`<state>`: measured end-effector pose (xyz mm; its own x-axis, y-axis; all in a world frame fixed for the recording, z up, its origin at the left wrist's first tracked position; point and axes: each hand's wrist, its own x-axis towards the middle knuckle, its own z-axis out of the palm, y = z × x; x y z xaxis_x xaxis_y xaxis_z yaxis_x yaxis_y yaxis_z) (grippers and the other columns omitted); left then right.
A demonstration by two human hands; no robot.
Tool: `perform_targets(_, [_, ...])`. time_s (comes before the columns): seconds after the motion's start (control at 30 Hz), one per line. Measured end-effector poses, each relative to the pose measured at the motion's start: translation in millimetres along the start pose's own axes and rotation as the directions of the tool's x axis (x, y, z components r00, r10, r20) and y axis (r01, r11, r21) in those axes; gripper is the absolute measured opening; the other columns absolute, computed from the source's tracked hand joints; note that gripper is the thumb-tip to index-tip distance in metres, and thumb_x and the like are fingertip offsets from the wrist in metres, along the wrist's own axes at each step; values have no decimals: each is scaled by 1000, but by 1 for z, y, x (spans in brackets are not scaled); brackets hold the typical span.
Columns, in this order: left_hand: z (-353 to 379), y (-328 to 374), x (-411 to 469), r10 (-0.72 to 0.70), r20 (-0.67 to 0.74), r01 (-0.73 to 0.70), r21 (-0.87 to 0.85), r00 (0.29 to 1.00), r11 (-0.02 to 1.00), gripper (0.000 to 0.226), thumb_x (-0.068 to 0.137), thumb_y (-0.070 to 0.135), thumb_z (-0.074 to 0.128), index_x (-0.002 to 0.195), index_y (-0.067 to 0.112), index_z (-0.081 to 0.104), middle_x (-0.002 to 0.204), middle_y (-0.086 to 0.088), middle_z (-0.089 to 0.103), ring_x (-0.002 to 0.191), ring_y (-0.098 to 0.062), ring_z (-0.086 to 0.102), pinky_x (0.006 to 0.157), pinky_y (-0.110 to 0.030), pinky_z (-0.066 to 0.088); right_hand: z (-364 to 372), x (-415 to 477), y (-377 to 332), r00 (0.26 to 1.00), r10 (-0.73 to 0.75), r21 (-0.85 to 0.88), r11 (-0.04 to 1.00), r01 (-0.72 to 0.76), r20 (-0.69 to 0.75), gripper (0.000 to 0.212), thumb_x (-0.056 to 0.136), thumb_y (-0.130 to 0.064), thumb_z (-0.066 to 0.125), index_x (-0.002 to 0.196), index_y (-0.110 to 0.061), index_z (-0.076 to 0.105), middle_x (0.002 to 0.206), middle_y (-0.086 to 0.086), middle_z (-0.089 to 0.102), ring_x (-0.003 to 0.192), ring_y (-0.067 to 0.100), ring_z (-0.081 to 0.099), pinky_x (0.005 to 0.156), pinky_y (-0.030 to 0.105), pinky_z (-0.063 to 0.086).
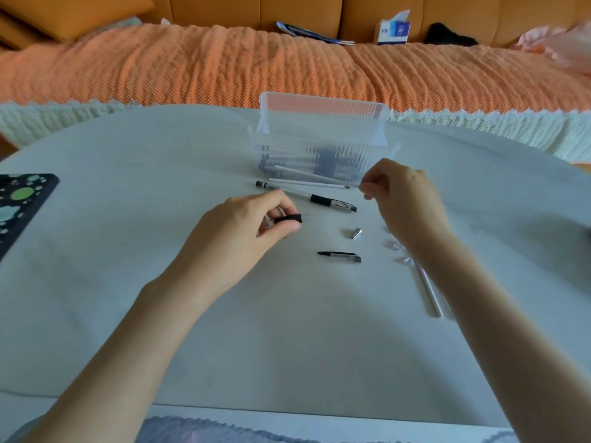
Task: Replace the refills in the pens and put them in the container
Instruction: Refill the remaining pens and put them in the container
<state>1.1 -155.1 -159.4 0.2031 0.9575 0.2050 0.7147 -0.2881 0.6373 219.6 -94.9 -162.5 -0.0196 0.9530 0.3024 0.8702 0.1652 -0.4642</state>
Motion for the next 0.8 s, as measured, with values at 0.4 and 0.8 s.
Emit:
perform_targets(0.4, [-6, -6, 2, -22, -30, 22, -4, 999, 1000, 5, 95, 28, 47, 93, 25, 51, 79, 14, 65, 64, -6, 59, 70, -34, 48, -30, -56, 7, 990, 93, 428, 895, -130, 106, 15, 82, -7, 64, 73, -18, 63, 65, -5, 67, 51, 2, 51, 50, 12, 39])
perform_targets(0.8, [-7, -13, 3, 14, -56, -16, -23, 998, 1000, 3, 96, 26, 48, 94, 25, 51, 77, 15, 65, 62, -7, 60, 69, -37, 50, -30, -54, 10, 990, 73, 409, 905, -116, 120, 16, 82, -6, 63, 73, -19, 63, 65, -4, 67, 50, 0, 51, 49, 9, 38])
